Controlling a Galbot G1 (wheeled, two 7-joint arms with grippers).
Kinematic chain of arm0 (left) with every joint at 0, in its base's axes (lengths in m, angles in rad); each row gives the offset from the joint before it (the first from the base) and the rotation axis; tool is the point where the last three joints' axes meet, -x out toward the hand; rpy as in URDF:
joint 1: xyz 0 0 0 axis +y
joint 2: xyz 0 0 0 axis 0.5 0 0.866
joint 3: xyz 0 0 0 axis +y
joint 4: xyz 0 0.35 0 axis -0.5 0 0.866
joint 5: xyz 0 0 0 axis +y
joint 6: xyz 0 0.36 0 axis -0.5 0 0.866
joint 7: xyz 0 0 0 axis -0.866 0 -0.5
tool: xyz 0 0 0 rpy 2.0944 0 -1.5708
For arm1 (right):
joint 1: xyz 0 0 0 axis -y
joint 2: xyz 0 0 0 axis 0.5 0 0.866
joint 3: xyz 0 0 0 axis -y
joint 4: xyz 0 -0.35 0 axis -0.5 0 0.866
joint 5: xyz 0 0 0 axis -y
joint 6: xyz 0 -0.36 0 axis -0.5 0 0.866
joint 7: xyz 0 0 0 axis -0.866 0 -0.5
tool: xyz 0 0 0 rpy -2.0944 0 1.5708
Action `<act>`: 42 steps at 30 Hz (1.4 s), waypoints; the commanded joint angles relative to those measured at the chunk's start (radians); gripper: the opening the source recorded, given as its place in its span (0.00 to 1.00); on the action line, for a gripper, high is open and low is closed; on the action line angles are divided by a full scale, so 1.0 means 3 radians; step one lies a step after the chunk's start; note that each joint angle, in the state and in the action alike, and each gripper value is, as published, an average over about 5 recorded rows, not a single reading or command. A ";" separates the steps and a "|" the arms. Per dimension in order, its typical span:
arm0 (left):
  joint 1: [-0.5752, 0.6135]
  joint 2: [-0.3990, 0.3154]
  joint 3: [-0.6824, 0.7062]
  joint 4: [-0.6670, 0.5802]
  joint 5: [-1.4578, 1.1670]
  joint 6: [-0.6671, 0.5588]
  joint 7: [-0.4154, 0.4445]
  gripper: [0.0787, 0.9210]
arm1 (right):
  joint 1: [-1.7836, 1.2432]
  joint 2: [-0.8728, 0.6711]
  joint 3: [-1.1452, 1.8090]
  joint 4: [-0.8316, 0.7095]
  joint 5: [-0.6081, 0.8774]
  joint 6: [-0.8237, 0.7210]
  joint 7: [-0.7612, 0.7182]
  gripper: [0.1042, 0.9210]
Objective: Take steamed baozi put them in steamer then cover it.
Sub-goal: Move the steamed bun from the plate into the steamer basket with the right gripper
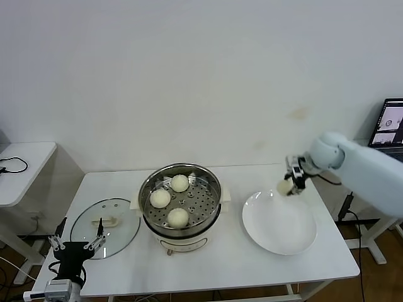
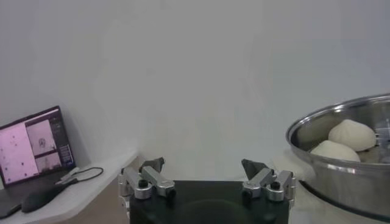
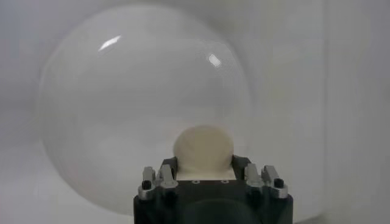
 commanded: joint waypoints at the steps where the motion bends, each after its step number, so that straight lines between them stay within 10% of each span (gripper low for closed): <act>1: -0.0010 0.0001 0.0001 0.0014 -0.0003 -0.0001 0.0001 0.88 | 0.1218 0.0494 -0.0635 0.0361 0.0930 -0.0333 0.0126 0.57; 20: -0.0007 -0.0063 -0.0018 0.0005 -0.0003 -0.0010 -0.0005 0.88 | 0.0931 0.1579 -0.0966 0.0390 0.1972 -0.1163 0.1107 0.58; 42: -0.0047 -0.0071 -0.0012 -0.0001 -0.0002 -0.0008 -0.0003 0.88 | 0.0473 0.1578 -0.1019 0.0264 0.1694 -0.1206 0.1230 0.58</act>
